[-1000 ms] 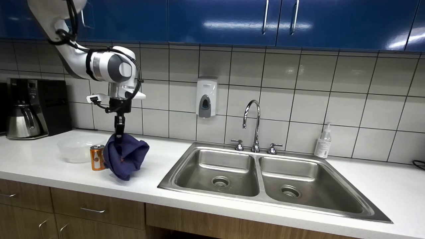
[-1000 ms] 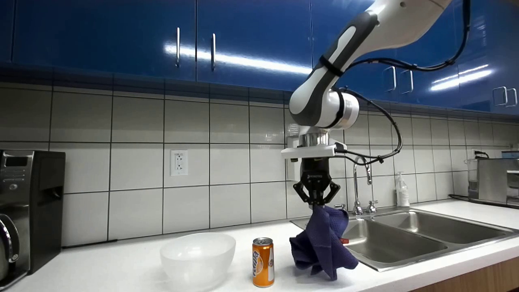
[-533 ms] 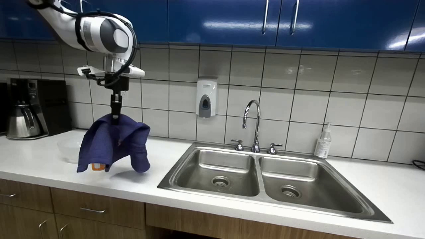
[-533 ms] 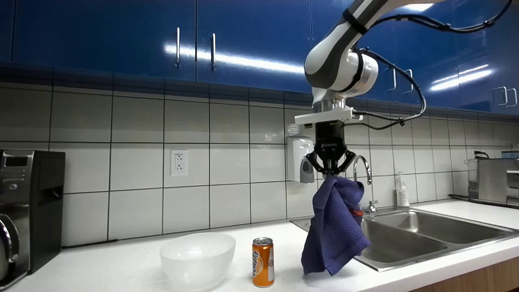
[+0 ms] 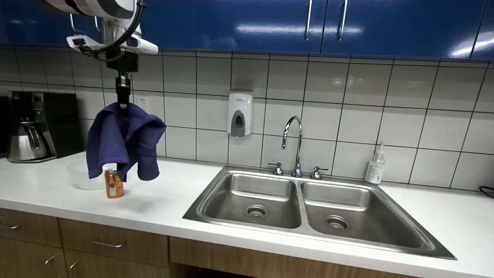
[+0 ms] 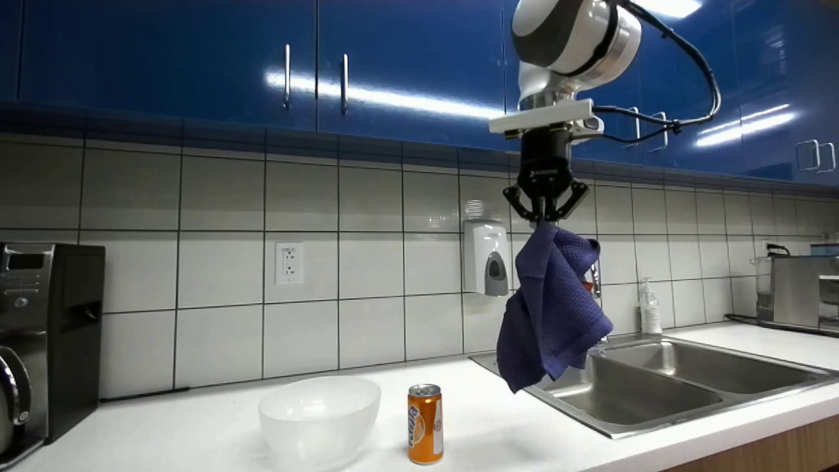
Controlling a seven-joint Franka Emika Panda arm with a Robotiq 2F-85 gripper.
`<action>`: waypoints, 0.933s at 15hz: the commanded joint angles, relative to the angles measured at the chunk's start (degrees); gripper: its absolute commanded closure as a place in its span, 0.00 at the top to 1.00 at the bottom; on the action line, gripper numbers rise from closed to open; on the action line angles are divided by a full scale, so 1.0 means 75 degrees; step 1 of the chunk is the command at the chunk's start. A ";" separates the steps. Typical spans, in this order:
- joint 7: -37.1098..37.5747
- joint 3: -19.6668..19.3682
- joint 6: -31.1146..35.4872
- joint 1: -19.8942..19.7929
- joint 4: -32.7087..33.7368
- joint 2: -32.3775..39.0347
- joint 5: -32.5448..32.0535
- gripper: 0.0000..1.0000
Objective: Place the towel in the bowl
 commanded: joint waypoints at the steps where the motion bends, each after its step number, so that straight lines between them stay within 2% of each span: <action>1: -0.0039 0.0431 -0.0343 -0.0143 0.0085 -0.0558 -0.0010 0.01; 5: -0.0144 0.0778 -0.0271 -0.0063 0.0347 -0.0536 0.0085 0.01; 14: -0.0403 0.1340 -0.0113 0.0186 0.1424 0.0381 0.0049 0.01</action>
